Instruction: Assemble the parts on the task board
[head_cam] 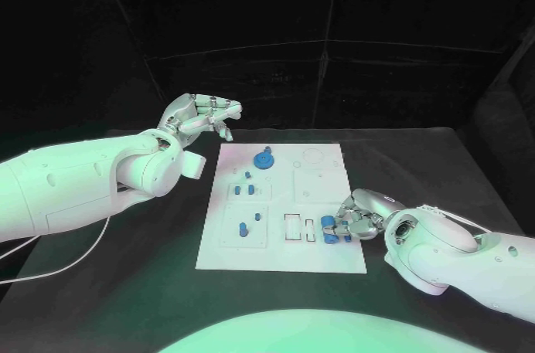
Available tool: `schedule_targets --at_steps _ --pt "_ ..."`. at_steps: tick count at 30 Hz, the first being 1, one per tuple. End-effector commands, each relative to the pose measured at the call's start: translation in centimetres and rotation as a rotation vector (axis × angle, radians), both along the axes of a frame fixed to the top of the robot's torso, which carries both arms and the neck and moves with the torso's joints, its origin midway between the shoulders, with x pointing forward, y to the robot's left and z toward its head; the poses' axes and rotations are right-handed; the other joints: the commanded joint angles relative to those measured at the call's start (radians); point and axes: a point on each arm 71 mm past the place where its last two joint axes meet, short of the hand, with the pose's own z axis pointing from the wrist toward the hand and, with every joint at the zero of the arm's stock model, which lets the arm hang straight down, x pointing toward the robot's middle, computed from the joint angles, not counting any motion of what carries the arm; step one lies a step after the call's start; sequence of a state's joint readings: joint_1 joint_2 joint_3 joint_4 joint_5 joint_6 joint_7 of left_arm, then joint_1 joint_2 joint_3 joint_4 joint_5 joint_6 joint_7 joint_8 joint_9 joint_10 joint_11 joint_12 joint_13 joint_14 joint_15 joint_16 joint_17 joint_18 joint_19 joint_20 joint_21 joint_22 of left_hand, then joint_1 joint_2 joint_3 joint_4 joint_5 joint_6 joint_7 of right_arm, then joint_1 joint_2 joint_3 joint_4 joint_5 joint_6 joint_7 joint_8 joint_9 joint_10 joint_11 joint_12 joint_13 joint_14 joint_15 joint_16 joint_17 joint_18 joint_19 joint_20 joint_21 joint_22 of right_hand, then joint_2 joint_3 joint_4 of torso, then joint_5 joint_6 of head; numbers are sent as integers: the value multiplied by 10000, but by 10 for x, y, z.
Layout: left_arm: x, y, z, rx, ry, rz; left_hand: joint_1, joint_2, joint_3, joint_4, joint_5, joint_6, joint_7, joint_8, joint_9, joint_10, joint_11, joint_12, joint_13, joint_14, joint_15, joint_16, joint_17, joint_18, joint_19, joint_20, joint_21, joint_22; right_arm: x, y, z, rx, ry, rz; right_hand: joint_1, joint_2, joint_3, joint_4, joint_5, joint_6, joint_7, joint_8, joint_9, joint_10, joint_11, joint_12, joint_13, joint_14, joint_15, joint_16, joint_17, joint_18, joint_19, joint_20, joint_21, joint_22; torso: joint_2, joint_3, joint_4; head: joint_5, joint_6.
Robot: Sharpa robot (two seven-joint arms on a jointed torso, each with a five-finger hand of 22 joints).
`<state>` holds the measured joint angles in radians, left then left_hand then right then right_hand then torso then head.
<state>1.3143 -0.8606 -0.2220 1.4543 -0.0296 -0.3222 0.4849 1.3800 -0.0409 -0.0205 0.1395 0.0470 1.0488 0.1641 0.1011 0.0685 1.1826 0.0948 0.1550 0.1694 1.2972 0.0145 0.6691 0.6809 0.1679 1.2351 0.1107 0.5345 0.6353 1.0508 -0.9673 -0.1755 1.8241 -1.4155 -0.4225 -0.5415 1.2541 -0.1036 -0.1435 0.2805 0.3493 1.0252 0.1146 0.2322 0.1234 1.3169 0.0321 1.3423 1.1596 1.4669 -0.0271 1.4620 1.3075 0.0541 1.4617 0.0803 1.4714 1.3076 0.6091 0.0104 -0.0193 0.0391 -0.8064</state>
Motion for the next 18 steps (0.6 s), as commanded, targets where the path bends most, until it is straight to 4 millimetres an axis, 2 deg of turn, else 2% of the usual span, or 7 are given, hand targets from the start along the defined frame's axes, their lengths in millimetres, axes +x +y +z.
schedule_targets --at_steps 1,18 --pt "0 -1 2 -145 -133 -84 -118 23 -60 25 37 -30 0 42 -14 -97 -18 38 -2 -79 -18 -59 -13 138 -67 28 -80 -26 0 1 -2 -207 108 18 -124 19 -28 53 -46 60 -37 79 26 61 13 39 36 690 -90 34 829 -189 189 -38 65 1478 9 -6 -18 30 -29" --pt "0 0 2 -138 -106 -79 -120 27 -71 23 37 -56 0 32 -18 -127 -16 53 -2 -88 -15 -52 -16 139 -64 31 -95 -40 2 4 -5 -205 82 -127 -105 318 -147 69 -47 412 -183 344 218 201 -108 93 234 710 -179 97 933 -206 242 -109 116 1541 -5 -9 -8 92 -61"
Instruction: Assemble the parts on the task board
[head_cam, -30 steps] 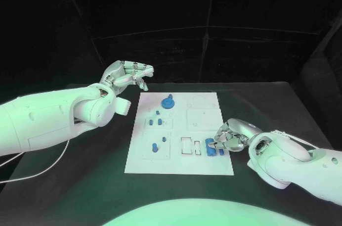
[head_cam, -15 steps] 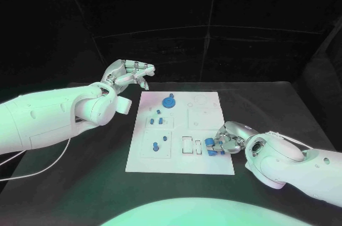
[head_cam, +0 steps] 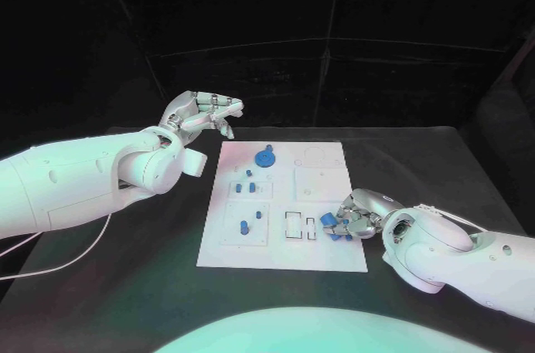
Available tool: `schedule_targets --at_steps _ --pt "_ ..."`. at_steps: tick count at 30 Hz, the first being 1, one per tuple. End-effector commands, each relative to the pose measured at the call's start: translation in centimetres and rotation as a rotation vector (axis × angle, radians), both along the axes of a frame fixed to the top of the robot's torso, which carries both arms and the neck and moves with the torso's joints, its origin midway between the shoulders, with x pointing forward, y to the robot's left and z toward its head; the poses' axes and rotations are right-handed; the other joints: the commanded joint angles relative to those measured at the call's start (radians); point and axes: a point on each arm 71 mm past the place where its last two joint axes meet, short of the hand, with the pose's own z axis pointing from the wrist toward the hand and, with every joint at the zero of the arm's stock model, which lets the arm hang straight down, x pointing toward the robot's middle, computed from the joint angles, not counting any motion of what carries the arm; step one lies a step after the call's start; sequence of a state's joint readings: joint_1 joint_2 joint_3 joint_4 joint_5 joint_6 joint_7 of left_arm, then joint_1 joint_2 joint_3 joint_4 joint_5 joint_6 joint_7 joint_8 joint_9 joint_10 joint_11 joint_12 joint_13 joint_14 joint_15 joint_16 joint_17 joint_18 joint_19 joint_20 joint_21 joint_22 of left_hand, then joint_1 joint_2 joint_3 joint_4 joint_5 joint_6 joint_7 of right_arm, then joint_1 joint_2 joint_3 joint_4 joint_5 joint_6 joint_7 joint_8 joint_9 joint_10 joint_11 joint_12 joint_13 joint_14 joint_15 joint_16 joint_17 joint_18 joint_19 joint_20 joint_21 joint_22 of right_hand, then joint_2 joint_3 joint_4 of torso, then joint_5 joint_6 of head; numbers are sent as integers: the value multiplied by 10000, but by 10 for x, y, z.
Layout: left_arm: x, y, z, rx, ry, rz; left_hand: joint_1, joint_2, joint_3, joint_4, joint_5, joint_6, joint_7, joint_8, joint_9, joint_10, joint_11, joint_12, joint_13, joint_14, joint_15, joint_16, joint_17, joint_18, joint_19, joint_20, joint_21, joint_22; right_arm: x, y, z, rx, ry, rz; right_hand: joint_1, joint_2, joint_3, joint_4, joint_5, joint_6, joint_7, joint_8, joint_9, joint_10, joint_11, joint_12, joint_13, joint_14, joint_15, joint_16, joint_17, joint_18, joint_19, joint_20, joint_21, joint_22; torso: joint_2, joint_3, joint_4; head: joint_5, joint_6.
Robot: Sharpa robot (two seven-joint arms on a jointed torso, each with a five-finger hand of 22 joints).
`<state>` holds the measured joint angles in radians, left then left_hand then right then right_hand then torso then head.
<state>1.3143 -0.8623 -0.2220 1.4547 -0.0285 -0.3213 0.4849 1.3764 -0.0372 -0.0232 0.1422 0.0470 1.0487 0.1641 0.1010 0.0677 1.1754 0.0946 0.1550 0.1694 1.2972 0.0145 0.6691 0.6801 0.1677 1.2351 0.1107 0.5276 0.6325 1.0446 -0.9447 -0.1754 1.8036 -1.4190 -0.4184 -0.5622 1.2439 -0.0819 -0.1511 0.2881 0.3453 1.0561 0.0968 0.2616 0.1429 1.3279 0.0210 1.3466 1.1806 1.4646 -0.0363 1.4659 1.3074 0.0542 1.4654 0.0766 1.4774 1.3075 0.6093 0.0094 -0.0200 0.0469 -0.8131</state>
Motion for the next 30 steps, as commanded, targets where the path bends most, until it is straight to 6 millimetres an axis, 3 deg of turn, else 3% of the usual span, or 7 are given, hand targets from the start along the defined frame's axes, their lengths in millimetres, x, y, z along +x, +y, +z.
schedule_targets --at_steps 1,14,20,30 --pt "0 -1 2 -130 -113 -93 -83 -8 -46 -6 37 -63 1 29 -11 -68 -13 58 -2 -93 -14 -50 -10 141 -64 32 -32 -17 0 1 0 -58 -23 -33 14 130 -81 -13 3 146 -25 81 45 116 -15 61 57 736 -101 69 952 -213 222 -85 73 1563 -11 2 -3 23 13" --pt "1 1 2 -126 -108 -87 -82 -2 -52 -8 37 -76 -1 24 -12 -97 -11 66 -4 -103 -11 -47 -12 141 -64 35 -45 -28 -6 3 13 1038 -858 -530 273 519 -215 -38 797 731 -336 500 376 906 -297 610 1181 806 -340 272 1281 -333 541 -315 396 1960 -17 -2 11 78 95" --pt "2 2 2 -114 -116 -61 -82 0 -54 -8 37 -79 -3 23 -12 -105 -11 69 -4 -106 -9 -46 -13 142 -64 36 -49 -31 -11 2 23 1863 -1387 -786 296 667 -244 -23 988 829 -410 573 460 1094 -365 756 1479 821 -400 320 1356 -365 624 -377 482 2066 -18 -12 18 165 128" --pt "2 3 2 -104 -124 -40 -83 1 -56 -8 37 -85 -6 20 -13 -114 -11 72 -5 -110 -8 -45 -14 142 -64 37 -53 -35 -15 13 25 2319 -1049 -666 319 754 -269 -24 1186 838 -439 588 507 1124 -396 749 1520 825 -432 336 1382 -375 649 -412 508 2099 -10 -14 6 189 145"
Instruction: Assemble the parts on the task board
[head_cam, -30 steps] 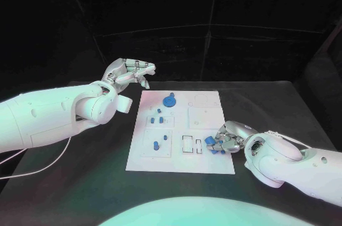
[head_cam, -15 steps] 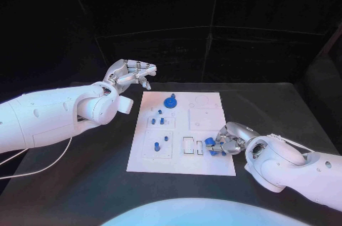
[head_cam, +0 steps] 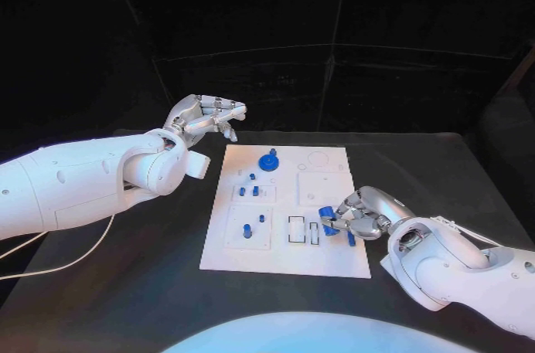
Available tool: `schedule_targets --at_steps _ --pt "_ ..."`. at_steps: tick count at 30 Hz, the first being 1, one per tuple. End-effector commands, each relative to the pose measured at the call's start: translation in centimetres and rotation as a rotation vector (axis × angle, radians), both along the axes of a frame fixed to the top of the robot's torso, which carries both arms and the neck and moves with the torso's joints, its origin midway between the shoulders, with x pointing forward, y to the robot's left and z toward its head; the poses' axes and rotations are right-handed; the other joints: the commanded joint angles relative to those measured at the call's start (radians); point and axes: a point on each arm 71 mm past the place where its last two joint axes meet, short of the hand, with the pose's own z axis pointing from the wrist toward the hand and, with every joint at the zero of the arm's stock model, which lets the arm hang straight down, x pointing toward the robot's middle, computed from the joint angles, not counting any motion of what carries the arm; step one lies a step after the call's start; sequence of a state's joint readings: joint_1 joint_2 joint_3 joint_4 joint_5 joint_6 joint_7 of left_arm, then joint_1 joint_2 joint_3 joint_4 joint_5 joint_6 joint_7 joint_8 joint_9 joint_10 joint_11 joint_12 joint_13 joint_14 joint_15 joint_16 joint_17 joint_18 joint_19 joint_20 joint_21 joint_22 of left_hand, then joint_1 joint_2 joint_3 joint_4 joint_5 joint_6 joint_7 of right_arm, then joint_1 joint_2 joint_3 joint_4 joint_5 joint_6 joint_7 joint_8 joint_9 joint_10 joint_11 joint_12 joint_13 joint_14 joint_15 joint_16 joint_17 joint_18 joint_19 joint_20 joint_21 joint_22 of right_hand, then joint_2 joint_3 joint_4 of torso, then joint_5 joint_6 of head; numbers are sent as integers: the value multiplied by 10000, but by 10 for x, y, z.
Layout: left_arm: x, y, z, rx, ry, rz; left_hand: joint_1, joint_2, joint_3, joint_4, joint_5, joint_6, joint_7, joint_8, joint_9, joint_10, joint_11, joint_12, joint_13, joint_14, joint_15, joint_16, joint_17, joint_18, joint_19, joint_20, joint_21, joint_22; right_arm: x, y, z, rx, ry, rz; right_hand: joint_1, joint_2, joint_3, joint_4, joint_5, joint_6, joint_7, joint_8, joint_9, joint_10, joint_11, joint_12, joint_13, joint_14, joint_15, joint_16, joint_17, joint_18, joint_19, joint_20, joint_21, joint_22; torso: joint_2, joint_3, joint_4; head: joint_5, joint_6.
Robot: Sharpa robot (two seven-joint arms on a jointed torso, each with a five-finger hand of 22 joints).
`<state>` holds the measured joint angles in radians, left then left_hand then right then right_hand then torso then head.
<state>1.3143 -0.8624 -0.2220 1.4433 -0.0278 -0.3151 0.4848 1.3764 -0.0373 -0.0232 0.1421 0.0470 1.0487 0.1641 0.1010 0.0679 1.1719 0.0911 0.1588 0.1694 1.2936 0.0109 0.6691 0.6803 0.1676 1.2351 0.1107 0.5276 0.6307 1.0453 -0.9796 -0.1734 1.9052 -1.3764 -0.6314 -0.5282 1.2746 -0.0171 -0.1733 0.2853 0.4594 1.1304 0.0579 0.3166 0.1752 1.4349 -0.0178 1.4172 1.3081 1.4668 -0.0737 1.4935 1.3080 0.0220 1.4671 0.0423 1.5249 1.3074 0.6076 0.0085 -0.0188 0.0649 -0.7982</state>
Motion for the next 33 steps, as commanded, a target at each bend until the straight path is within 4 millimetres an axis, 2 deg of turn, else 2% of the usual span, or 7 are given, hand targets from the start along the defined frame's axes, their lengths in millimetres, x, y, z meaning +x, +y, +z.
schedule_targets --at_steps 1,7,14,17,29,32,33 --pt "0 -1 2 -120 -123 -91 -83 1 -57 -8 38 -85 -6 20 -15 -79 25 34 -4 -74 28 -45 -16 142 -64 37 -53 -16 1 7 0 381 190 42 11 106 -47 4 46 95 -49 38 184 54 -9 43 246 802 -58 56 1368 -56 638 -70 38 2106 9 -3 -11 20 12" --pt "1 -1 2 -118 -131 -96 -86 1 -60 -7 38 -91 -7 18 -16 -85 24 38 -4 -77 28 -44 -16 142 -63 37 -56 -19 2 23 -7 252 888 388 -23 124 -68 21 42 94 -45 39 194 79 -7 64 292 802 -61 60 1375 -57 642 -75 43 2112 14 5 3 27 147" --pt "2 -1 2 -106 -142 -71 -88 1 -64 -7 37 -97 -9 15 -16 -93 24 42 -4 -80 28 -42 -17 142 -63 38 -61 -23 6 37 -15 -20 1449 623 -93 140 -121 33 -1 92 -42 43 214 98 -5 72 329 801 -61 59 1372 -58 642 -81 43 2113 23 -1 6 47 55" --pt "2 -1 2 -105 -145 -73 -91 0 -68 -6 37 -102 -11 13 -16 -99 24 46 -4 -83 28 -41 -18 142 -63 39 -64 -26 8 42 -18 -110 1628 690 -122 151 -141 36 -18 89 -40 43 222 95 -3 63 327 799 -61 55 1365 -57 639 -82 41 2110 18 1 -9 120 67" --pt "2 -2 2 -117 -155 -99 -95 -1 -73 -5 37 -107 -13 11 -17 -105 24 51 -4 -86 28 -39 -19 142 -63 40 -68 -30 16 51 -22 -216 1586 571 -223 180 -225 31 -144 80 -37 51 257 103 0 55 356 798 -58 55 1365 -58 642 -83 44 2115 28 6 -12 152 43" --pt "2 -2 3 -122 -151 -112 -96 -2 -78 -6 37 -113 -14 9 -17 -113 23 58 -3 -90 28 -37 -20 143 -62 41 -74 -35 17 53 -23 -247 1539 589 -247 186 -251 29 -185 76 -37 53 268 105 0 52 363 797 -58 54 1364 -57 639 -83 41 2112 40 10 -7 173 83" --pt "2 -2 3 -124 -151 -116 -96 -2 -78 -6 37 -113 -14 9 -17 -113 23 58 -3 -90 28 -37 -20 143 -62 41 -74 -35 17 53 -23 -260 1517 585 -266 190 -270 29 -214 72 -36 54 276 102 1 44 360 796 -57 50 1358 -57 637 -83 39 2110 32 11 -3 162 39"
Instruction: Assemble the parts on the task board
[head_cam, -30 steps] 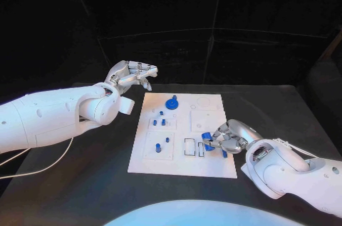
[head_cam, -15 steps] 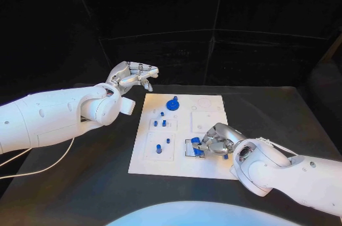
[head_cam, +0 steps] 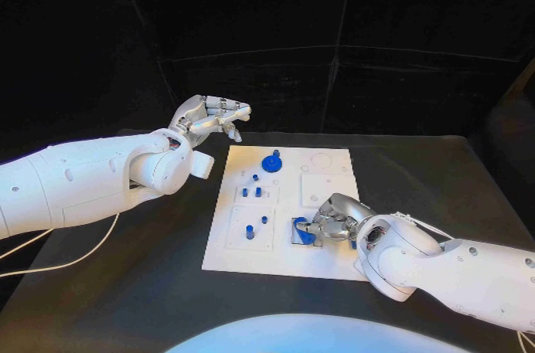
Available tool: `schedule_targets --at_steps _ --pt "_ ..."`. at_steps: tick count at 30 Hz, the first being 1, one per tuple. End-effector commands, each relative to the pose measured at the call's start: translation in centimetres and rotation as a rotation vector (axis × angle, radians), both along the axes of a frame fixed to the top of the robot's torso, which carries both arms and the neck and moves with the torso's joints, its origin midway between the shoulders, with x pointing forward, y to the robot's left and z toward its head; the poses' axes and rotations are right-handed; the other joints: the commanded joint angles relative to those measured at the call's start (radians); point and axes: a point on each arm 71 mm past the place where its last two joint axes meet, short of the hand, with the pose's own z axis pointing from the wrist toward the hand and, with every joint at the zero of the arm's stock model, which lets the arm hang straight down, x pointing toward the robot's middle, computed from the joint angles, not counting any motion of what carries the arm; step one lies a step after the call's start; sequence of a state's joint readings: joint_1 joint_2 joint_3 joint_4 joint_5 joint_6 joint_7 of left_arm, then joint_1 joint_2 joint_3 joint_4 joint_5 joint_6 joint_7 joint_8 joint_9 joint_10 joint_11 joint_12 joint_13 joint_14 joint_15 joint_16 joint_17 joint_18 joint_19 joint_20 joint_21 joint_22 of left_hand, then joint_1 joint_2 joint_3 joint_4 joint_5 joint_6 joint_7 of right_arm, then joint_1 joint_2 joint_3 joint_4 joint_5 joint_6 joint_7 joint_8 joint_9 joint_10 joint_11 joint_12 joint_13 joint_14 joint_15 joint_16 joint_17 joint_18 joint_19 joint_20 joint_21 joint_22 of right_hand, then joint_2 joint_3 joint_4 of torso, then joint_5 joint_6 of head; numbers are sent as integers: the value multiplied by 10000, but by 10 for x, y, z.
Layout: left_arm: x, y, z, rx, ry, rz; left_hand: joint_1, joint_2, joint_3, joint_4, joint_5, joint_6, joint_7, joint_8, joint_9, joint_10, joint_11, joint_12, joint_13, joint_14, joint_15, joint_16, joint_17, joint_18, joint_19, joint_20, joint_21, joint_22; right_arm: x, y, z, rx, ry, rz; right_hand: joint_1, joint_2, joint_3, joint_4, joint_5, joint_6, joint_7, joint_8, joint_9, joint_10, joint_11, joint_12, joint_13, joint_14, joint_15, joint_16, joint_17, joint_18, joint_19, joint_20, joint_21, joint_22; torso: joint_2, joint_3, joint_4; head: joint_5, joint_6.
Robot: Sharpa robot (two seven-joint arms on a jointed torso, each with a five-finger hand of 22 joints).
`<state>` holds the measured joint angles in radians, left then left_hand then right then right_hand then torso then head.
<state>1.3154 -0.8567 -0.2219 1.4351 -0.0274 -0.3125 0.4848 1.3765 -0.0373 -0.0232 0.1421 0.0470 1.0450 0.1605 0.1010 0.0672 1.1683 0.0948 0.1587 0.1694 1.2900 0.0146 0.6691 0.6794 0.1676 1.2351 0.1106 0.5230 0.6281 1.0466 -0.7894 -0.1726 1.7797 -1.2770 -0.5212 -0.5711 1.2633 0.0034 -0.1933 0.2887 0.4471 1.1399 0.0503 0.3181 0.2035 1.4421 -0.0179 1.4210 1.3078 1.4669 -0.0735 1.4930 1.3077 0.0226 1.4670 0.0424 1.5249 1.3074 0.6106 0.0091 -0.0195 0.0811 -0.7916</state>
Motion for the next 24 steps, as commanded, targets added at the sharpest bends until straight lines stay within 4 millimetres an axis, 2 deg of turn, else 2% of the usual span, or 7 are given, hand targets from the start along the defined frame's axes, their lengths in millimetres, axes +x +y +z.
schedule_targets --at_steps 1,6,10,15,20,22,24 --pt "0 -2 2 -130 -133 -116 -96 -2 -78 -6 37 -76 23 9 -10 -77 -13 59 -3 -54 -9 -37 -11 143 -62 41 -27 -9 2 1 0 -126 -5 -2 -175 -11 -91 -4 -131 -26 40 40 0 28 3 -1 362 794 -58 53 1357 -63 639 -84 40 2112 0 6 5 2 -41" --pt "0 -1 2 -132 -133 -116 -96 -2 -78 -6 37 -76 23 9 -10 -77 -13 59 -3 -54 -9 -37 -11 143 -62 41 -27 -9 4 0 -1 -204 -125 -48 -439 55 -311 -2 -916 -58 45 59 80 19 9 -48 380 790 -50 45 1344 -60 631 -76 33 2107 -9 -2 -3 35 -28" --pt "0 -1 3 -135 -131 -123 -98 -4 -85 -7 37 -82 22 7 -10 -85 -13 66 -2 -58 -9 -35 -13 143 -62 41 -32 -14 5 1 -1 -268 -219 -45 -925 127 -618 8 -2336 -127 65 76 174 -31 32 -143 349 778 -34 13 1296 -49 602 -63 2 2074 -3 5 -8 45 -18" --pt "0 -1 3 -138 -133 -125 -98 -4 -85 -8 37 -83 23 7 -10 -87 -13 67 -2 -58 -9 -35 -13 144 -61 41 -33 -15 5 0 1 -266 -364 -26 -1493 -12 -764 45 -3340 -254 105 73 256 -155 76 -321 220 761 -2 -37 1223 -32 558 -31 -45 2022 3 5 -4 38 -31" --pt "0 -1 3 -140 -133 -128 -97 -7 -89 -10 37 -87 24 5 -10 -93 -13 71 -2 -61 -9 -33 -14 144 -61 42 -36 -18 0 1 6 -165 -648 212 -1874 -265 -585 57 -3520 -299 121 88 312 -173 86 -367 224 763 14 -37 1230 -31 555 -14 -49 2021 -5 23 -21 94 -41" --pt "0 0 3 -138 -133 -122 -96 -7 -92 -12 37 -90 25 4 -10 -98 -12 74 -2 -63 -8 -32 -14 144 -61 42 -39 -20 -3 -1 9 -76 -791 377 -1578 -166 -369 -11 -3116 -308 116 110 357 -156 81 -372 264 766 11 -33 1238 -33 561 -13 -44 2029 6 24 -24 114 -31" --pt "0 0 3 -137 -133 -118 -95 -8 -93 -13 37 -92 25 3 -10 -102 -11 75 -2 -64 -8 -32 -15 144 -60 42 -40 -21 -5 -1 10 -1 -857 517 -1315 -167 -307 -65 -2965 -320 115 118 381 -149 79 -378 283 768 10 -30 1245 -33 562 -14 -44 2031 11 19 -20 115 -12"
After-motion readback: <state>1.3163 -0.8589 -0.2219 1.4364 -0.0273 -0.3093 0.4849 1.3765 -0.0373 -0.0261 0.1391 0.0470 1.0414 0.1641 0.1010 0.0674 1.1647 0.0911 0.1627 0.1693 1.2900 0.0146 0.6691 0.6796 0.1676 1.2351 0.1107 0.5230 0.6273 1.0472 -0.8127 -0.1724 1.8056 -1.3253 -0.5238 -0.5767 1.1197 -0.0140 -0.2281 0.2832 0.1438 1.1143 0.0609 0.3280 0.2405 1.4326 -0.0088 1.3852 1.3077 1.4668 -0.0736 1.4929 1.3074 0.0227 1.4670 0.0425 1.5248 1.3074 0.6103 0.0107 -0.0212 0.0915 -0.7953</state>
